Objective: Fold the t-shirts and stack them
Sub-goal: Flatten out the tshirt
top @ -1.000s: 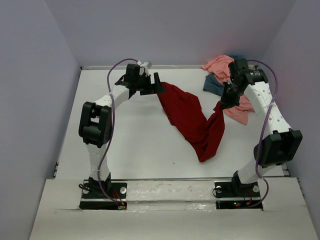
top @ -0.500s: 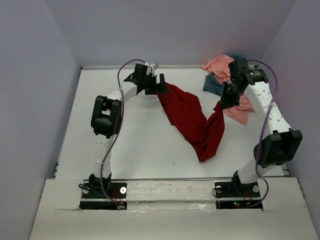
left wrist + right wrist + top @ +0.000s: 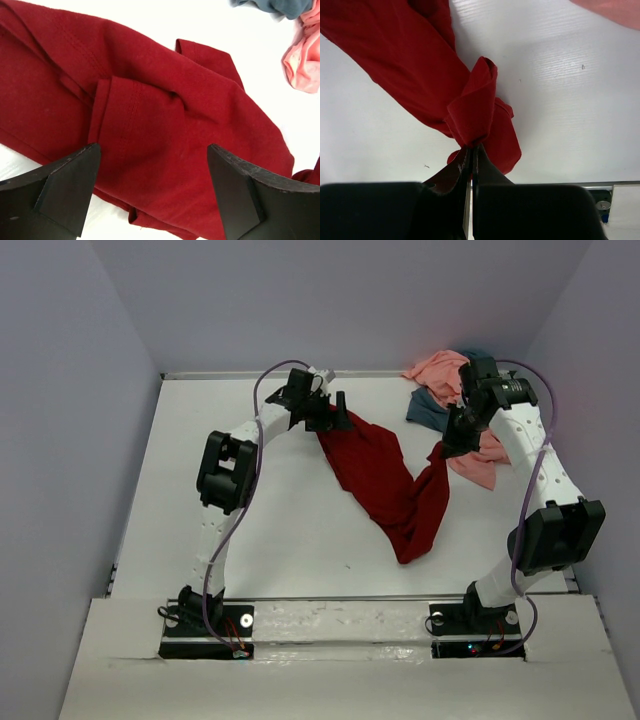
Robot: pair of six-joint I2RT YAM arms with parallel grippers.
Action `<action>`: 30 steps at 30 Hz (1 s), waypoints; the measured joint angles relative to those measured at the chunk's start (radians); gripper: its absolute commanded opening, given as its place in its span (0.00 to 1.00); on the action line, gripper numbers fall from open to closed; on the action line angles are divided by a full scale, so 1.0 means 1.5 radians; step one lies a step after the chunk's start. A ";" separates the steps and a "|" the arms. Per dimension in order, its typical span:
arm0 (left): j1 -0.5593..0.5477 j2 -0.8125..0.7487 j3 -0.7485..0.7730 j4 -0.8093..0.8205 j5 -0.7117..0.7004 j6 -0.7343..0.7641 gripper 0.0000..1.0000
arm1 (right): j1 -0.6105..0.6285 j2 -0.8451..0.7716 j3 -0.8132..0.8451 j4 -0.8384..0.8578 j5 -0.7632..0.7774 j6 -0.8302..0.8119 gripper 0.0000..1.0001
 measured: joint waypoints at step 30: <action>-0.004 0.040 0.022 -0.033 -0.043 -0.007 0.00 | -0.014 0.000 0.000 0.009 -0.018 -0.016 0.00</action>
